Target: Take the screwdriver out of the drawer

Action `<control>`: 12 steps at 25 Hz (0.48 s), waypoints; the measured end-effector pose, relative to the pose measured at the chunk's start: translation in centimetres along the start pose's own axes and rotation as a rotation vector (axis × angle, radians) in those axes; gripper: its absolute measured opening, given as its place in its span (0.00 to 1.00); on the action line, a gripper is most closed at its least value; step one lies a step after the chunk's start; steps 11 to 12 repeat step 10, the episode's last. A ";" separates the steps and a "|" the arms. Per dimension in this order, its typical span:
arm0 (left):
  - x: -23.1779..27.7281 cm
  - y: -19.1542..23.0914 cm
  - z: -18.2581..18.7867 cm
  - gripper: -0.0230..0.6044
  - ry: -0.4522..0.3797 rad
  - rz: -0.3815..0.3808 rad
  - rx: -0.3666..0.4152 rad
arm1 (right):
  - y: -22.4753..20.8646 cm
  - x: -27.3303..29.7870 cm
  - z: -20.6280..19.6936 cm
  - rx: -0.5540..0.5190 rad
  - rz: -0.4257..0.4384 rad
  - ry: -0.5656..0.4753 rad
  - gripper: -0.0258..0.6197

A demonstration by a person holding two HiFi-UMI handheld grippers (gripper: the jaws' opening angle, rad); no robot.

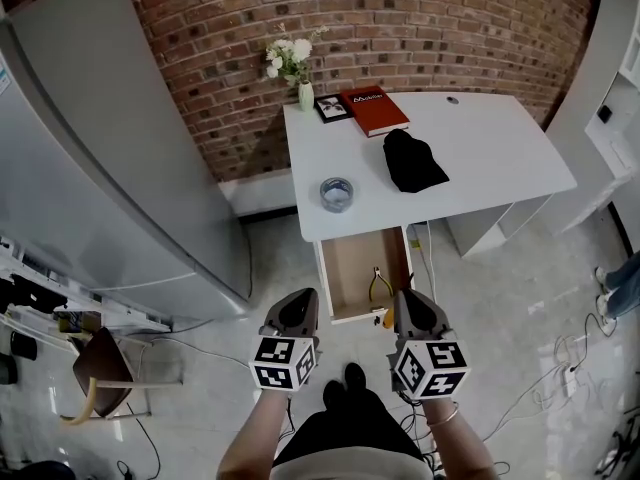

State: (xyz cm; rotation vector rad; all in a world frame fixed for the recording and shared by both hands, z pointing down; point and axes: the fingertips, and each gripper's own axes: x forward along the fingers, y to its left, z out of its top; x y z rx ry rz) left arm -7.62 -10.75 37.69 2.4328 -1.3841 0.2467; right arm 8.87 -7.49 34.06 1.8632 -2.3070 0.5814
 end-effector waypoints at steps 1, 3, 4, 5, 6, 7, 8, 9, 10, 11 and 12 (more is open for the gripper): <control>0.0 0.1 0.0 0.02 0.001 0.000 0.000 | 0.0 0.1 0.0 0.002 -0.001 0.000 0.06; 0.0 0.3 -0.1 0.02 0.003 0.000 -0.001 | 0.1 0.2 -0.1 0.004 -0.003 0.002 0.06; 0.0 0.3 -0.1 0.02 0.004 0.000 -0.001 | 0.1 0.3 -0.2 0.005 -0.003 0.004 0.06; 0.0 0.4 -0.1 0.02 0.005 0.000 -0.001 | 0.1 0.3 -0.2 0.006 -0.004 0.005 0.06; 0.1 0.5 -0.1 0.02 0.005 -0.001 -0.001 | 0.1 0.4 -0.3 0.007 -0.005 0.006 0.06; 0.1 0.6 -0.1 0.02 0.006 -0.002 0.000 | 0.1 0.5 -0.3 0.007 -0.006 0.008 0.06; 0.2 0.7 -0.1 0.02 0.006 -0.002 0.000 | 0.1 0.7 -0.4 0.008 -0.006 0.009 0.06; 0.3 0.8 -0.1 0.02 0.006 -0.003 0.000 | 0.1 0.8 -0.4 0.010 -0.007 0.011 0.06; 0.4 0.9 -0.1 0.02 0.006 -0.003 0.000 | 0.1 0.9 -0.5 0.011 -0.008 0.013 0.06; 0.4 0.9 -0.1 0.02 0.006 -0.003 0.000 | 0.1 0.9 -0.5 0.011 -0.008 0.013 0.06; 0.4 0.9 -0.1 0.02 0.006 -0.003 0.000 | 0.1 0.9 -0.5 0.011 -0.008 0.013 0.06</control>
